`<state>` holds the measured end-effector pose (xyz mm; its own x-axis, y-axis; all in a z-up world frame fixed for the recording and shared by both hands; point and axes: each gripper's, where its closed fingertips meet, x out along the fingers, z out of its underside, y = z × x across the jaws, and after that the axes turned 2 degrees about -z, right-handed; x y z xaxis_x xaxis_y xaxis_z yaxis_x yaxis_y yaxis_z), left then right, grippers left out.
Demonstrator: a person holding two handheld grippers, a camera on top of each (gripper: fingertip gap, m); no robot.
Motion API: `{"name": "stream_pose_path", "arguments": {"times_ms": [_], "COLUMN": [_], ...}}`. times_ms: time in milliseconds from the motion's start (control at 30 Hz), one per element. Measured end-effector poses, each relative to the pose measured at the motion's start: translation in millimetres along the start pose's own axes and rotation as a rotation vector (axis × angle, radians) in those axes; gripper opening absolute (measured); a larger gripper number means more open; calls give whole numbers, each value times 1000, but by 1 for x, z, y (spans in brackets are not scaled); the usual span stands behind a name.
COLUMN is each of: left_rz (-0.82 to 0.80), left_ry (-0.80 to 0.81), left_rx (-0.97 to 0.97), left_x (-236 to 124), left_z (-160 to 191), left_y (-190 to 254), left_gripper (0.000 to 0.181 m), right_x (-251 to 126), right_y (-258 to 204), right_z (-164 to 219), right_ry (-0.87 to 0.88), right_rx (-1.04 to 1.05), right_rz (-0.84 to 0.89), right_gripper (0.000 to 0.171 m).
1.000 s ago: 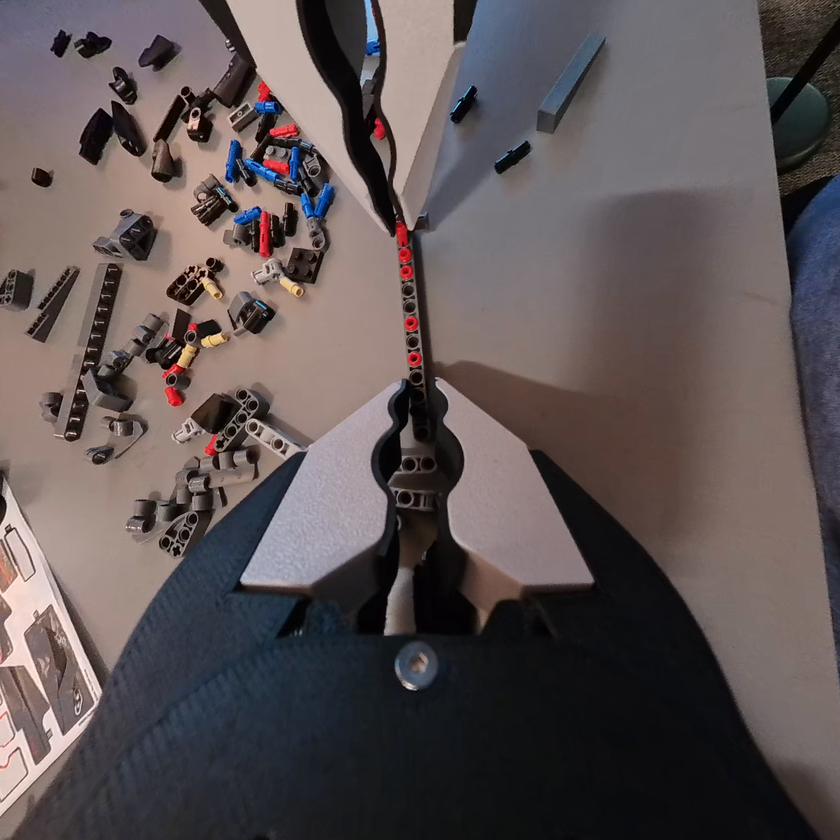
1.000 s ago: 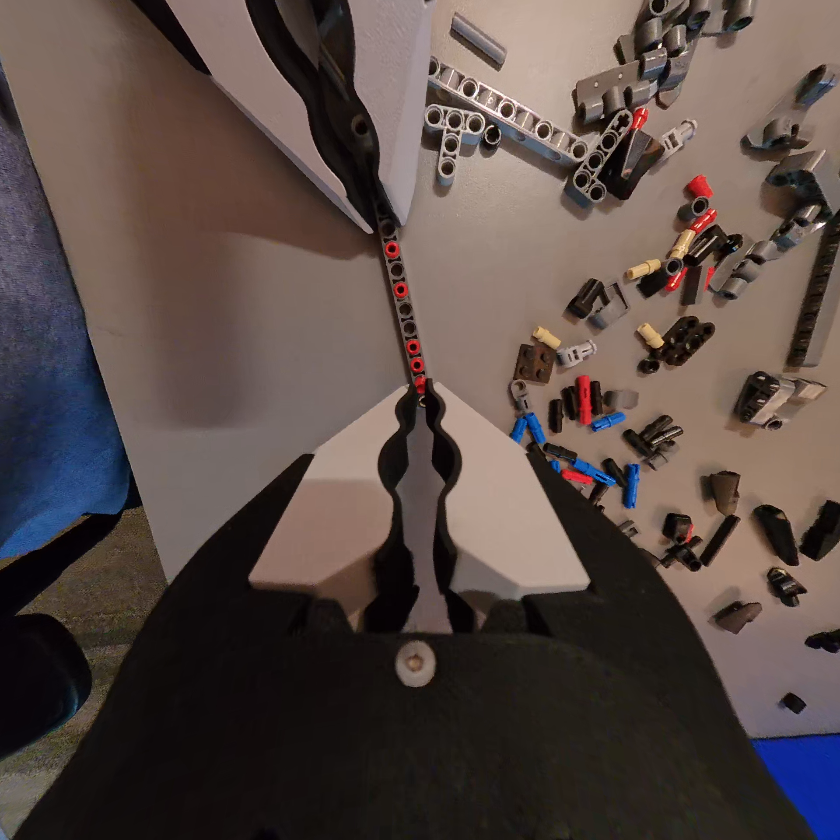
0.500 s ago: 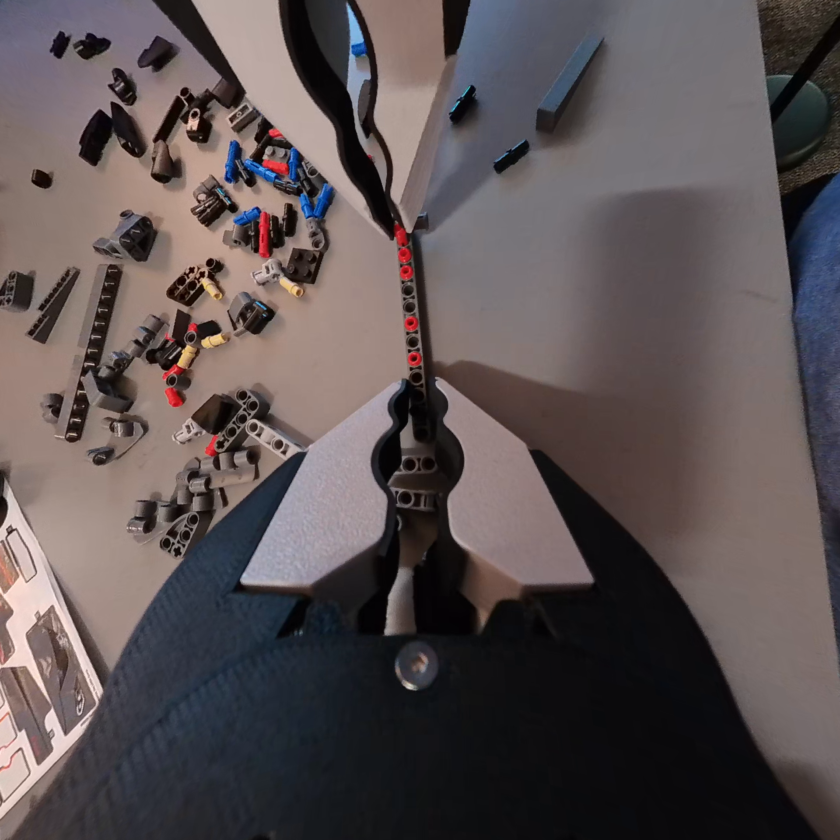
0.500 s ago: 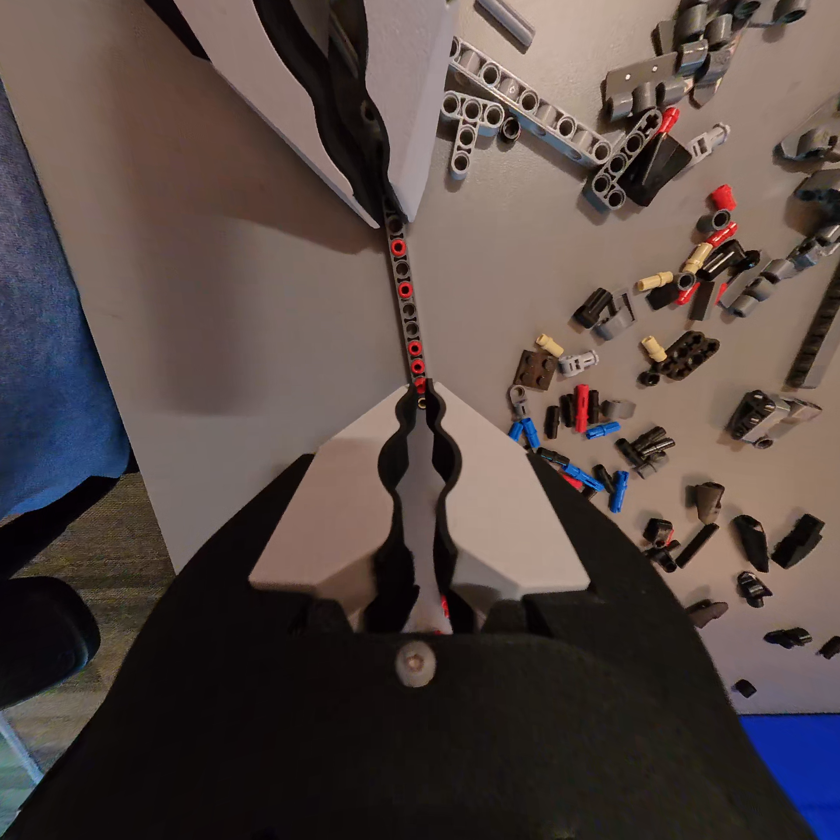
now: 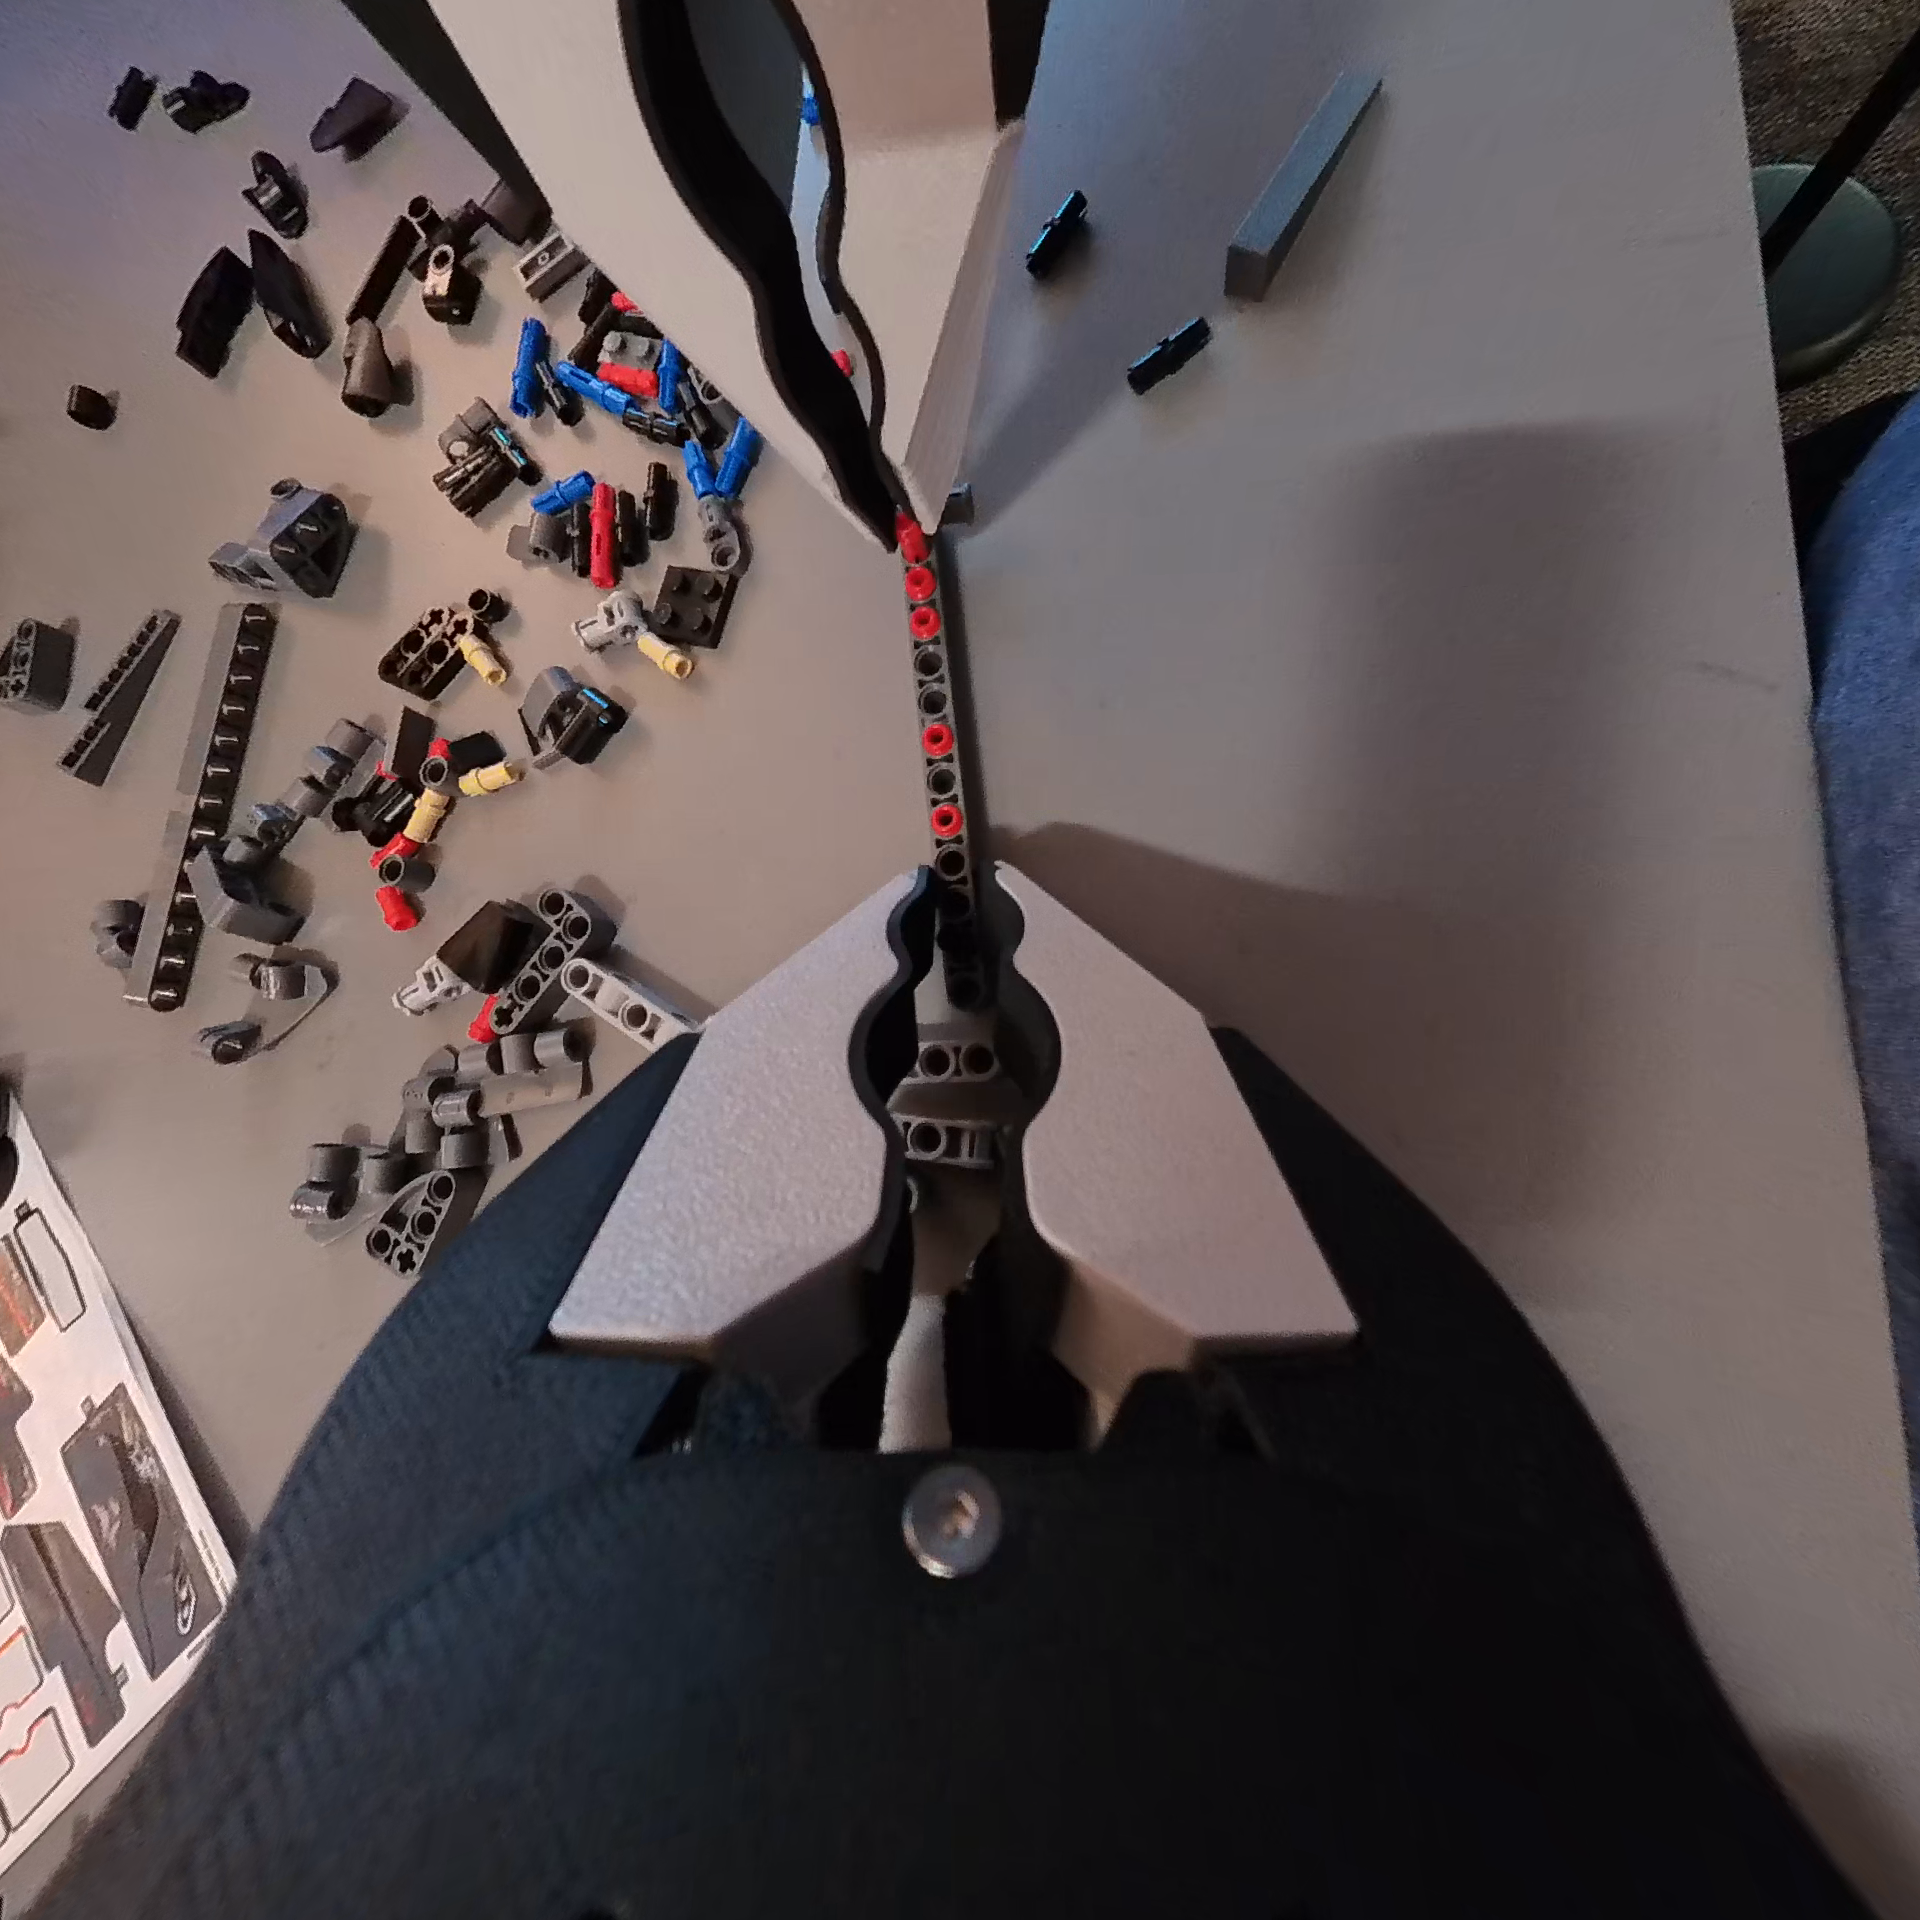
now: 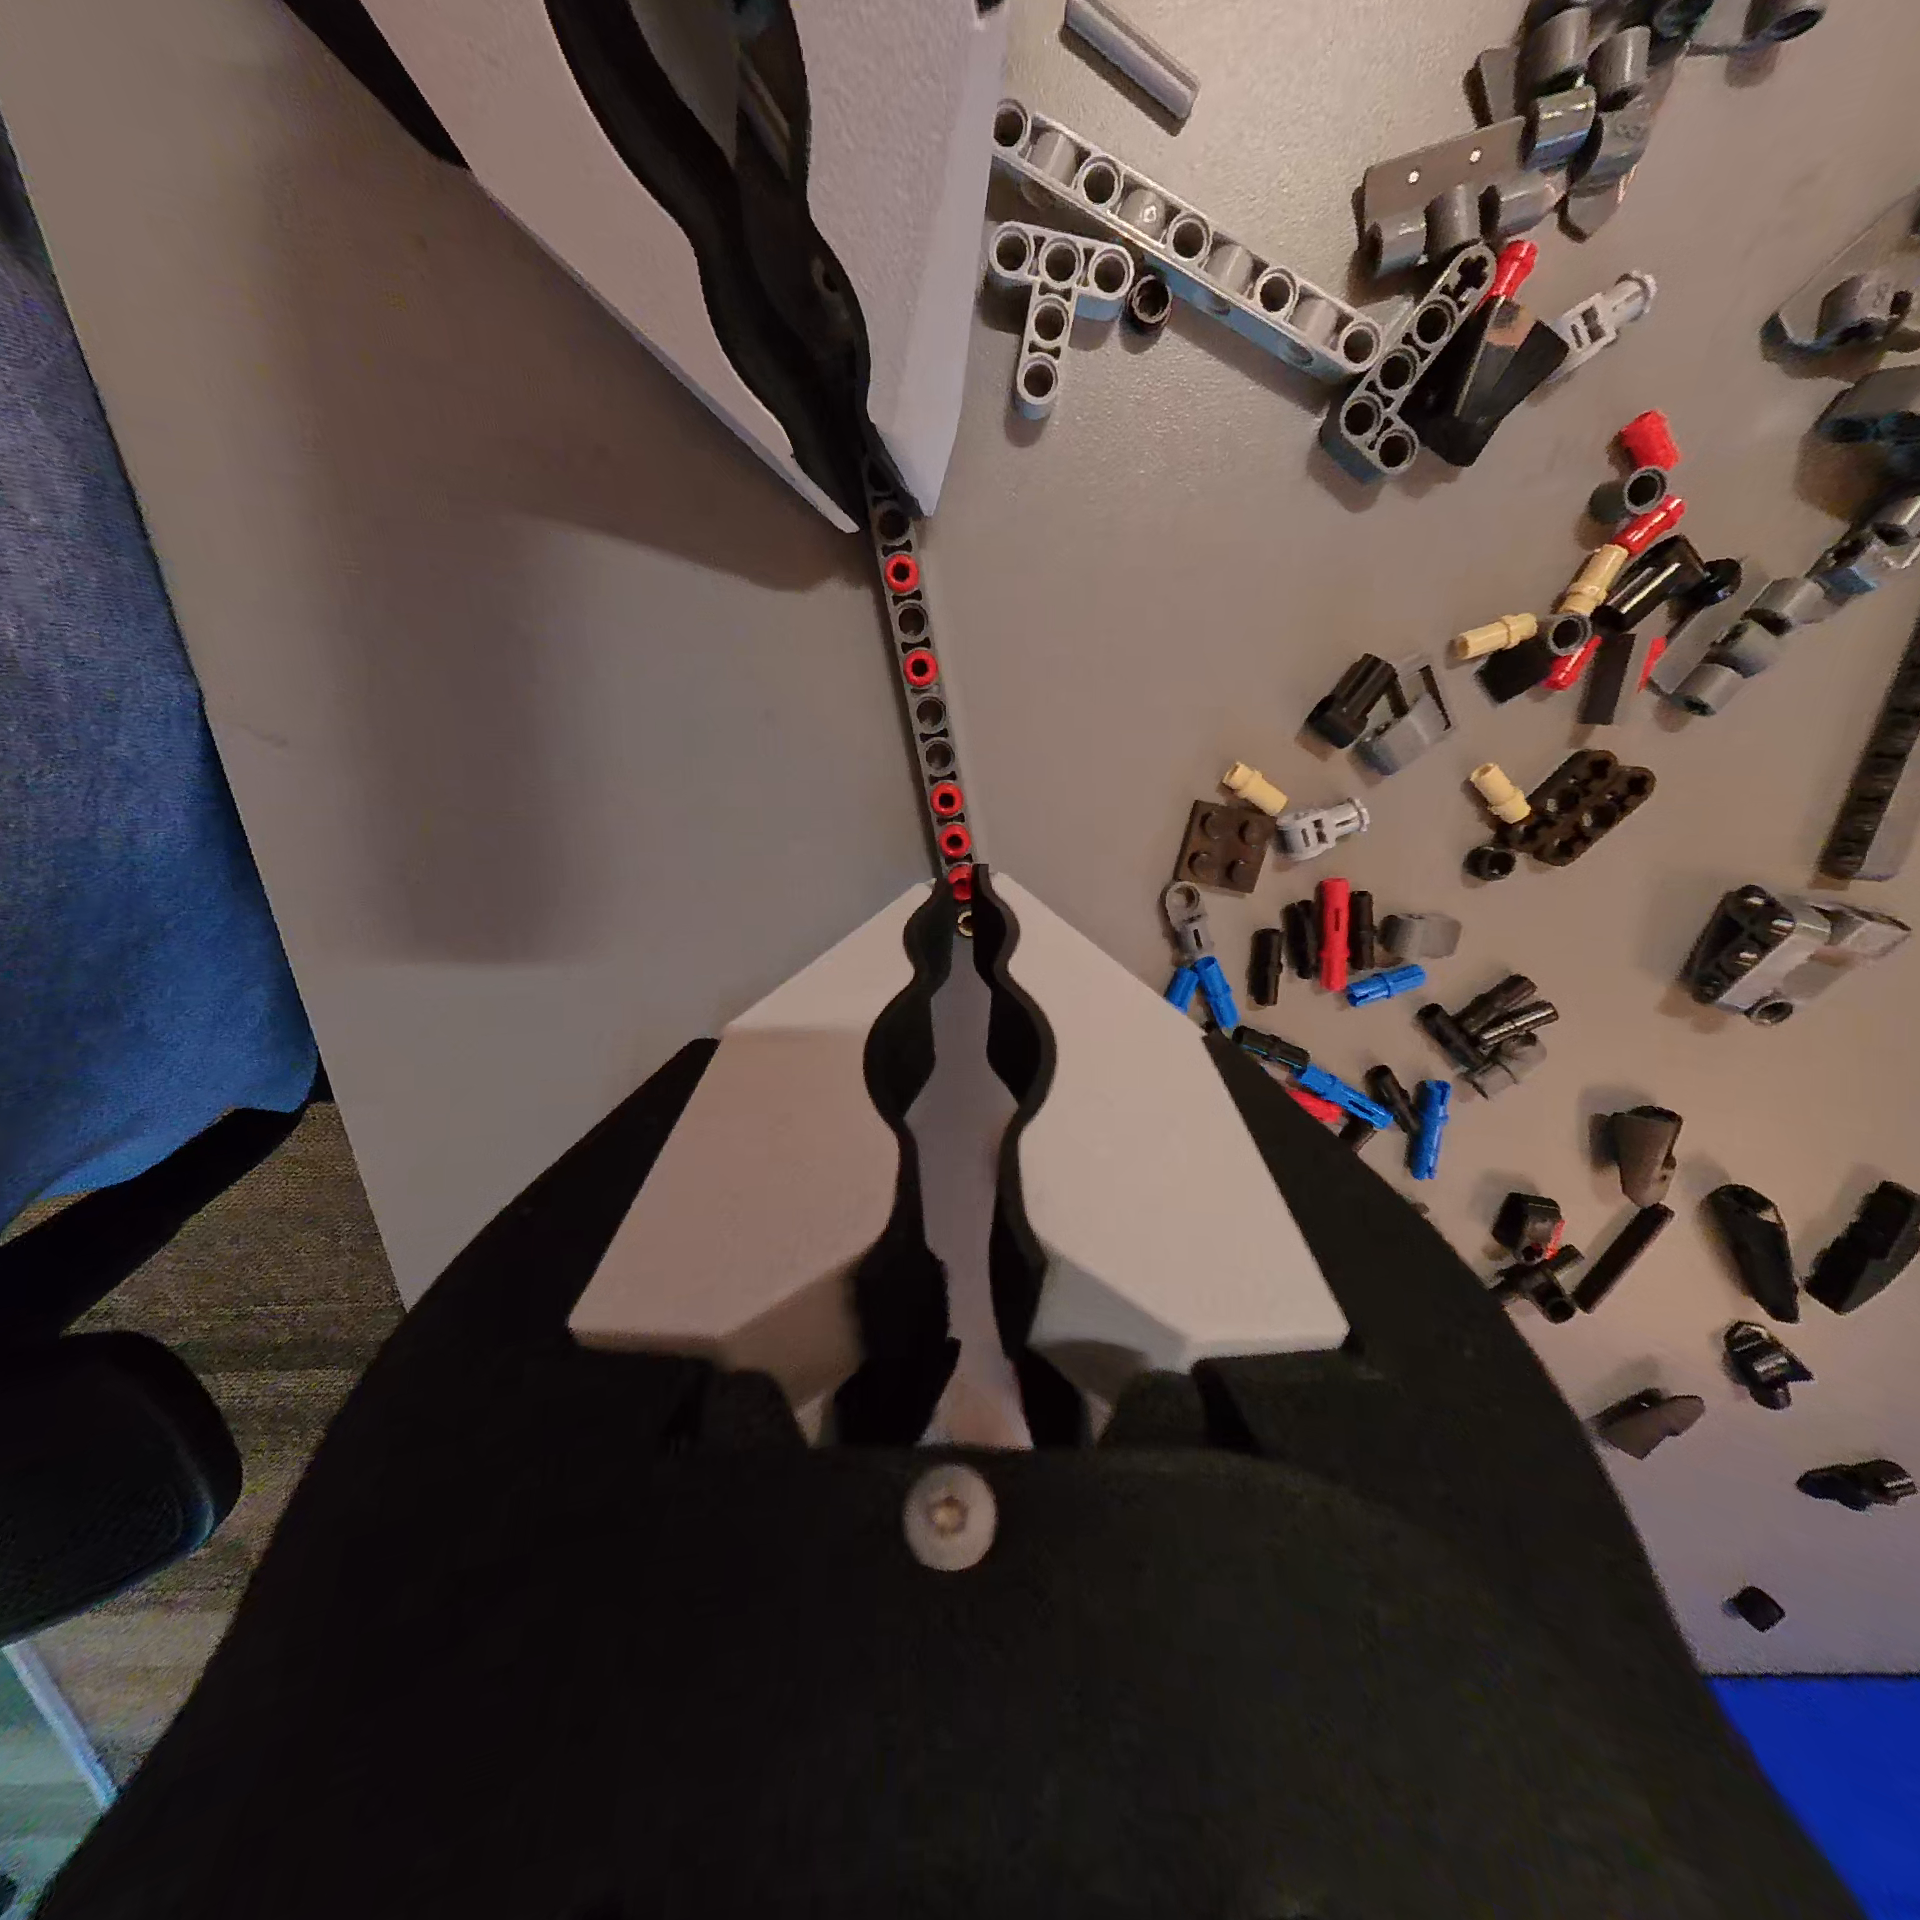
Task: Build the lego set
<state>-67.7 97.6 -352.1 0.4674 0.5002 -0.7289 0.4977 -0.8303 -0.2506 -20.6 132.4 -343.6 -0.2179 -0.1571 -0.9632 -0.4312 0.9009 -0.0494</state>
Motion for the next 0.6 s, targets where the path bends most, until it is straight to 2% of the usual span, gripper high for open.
{"name": "stream_pose_path", "arguments": {"times_ms": [33,600], "left_rz": [1,5], "left_ry": [0,-3], "left_rx": [0,0], "left_x": [0,0], "left_z": [0,0], "left_y": [0,0], "left_gripper": [6,6], "right_x": [0,1], "right_y": [0,1], "right_z": [0,0], "right_ry": [-4,-26], "right_rx": [0,2], "right_rz": [1,8], "right_gripper": [1,1]}}
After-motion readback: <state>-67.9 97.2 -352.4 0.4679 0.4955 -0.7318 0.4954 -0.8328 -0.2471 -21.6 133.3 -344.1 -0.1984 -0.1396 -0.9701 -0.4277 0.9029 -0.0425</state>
